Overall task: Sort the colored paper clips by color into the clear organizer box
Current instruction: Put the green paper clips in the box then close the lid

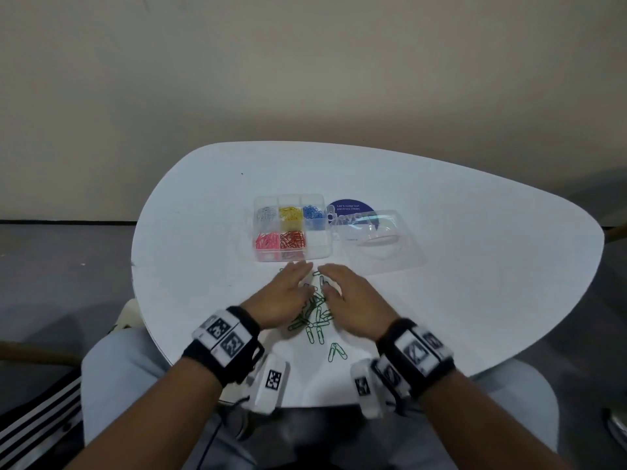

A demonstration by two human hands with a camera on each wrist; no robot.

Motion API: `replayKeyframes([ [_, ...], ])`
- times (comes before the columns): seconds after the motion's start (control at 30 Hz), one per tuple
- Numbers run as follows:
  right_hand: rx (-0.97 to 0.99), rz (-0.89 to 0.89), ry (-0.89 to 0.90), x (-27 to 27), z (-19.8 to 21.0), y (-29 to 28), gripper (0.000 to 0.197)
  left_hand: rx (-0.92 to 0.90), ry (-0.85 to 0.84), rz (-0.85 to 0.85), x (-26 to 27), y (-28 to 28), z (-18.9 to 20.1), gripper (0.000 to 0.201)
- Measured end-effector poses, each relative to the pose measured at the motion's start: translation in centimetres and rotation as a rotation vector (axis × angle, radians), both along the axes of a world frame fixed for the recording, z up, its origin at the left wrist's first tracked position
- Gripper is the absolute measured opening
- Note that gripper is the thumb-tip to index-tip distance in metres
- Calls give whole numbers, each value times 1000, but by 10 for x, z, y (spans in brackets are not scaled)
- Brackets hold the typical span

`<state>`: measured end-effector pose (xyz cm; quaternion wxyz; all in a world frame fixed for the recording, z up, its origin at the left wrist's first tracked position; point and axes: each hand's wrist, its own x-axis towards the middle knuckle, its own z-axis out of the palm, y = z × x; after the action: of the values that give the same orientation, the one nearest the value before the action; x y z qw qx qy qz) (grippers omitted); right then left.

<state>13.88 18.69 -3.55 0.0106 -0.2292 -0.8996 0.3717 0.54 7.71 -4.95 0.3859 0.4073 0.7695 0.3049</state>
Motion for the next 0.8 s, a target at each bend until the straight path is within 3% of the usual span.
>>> replayKeyframes([
  [0.2,107,125,-303,-41,-15,16,43,-159,239,-167,3,12,-1,58],
  [0.33,46,173,-288,-12,-14,-2,47,-70,89,-233,22,-15,-3,66],
  [0.43,5,195,-252,17,-3,-9,43,36,-11,-271,22,-37,0,56],
  [0.5,-24,162,-235,24,9,1,42,32,54,-189,9,-44,2,51],
  [0.6,3,70,-253,24,15,23,46,-83,136,-77,-11,-44,3,61],
  [0.7,-3,101,-355,25,10,23,52,-190,139,-171,-2,-40,0,70],
  [0.8,0,148,-312,30,0,1,51,-145,102,-259,25,-40,-6,75],
])
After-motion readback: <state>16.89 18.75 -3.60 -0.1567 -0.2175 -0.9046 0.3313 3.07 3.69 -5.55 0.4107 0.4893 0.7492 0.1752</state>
